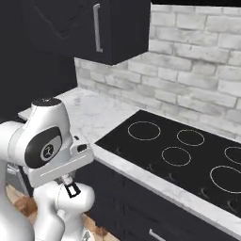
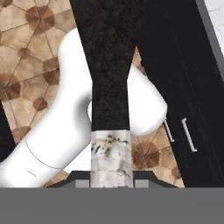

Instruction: Pick up the pan with the steak in it and place it on the dining table. Then place the steak on the plate.

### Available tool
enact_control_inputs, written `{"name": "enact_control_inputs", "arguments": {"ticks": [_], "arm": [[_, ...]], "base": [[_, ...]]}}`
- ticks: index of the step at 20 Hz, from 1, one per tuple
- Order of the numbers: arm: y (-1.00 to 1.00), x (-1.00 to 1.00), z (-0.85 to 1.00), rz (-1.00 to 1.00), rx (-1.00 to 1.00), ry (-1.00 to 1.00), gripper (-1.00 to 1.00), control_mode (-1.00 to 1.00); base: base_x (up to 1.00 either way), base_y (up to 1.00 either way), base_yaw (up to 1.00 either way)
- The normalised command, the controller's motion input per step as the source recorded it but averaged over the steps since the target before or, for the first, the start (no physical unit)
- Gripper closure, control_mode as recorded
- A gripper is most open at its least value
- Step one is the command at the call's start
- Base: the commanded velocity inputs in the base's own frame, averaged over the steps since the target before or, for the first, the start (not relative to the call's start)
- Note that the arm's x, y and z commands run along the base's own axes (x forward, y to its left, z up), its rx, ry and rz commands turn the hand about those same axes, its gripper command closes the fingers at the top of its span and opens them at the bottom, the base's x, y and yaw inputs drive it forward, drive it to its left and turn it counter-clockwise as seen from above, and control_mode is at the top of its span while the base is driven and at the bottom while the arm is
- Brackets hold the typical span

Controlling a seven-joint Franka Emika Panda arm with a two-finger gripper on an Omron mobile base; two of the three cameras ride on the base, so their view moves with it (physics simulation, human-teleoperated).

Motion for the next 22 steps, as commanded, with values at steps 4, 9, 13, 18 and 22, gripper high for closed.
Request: {"name": "enact_control_inputs", "arguments": {"ticks": [4,9,13,18,22], "arm": [[0.0,0.0,0.0,0.0,0.0,0.0,1.0,1.0],[0.0,0.0,0.0,0.0,0.0,0.0,1.0,1.0],[0.0,0.0,0.0,0.0,0.0,0.0,1.0,1.0],[0.0,0.0,0.0,0.0,0.0,0.0,1.0,1.0],[0.0,0.0,0.0,0.0,0.0,0.0,1.0,1.0]], "base": [[-0.02,0.0,0.5],[-0.02,0.0,0.5],[-0.02,0.0,0.5],[-0.12,0.15,0.46],[-0.29,0.44,0.39]]}}
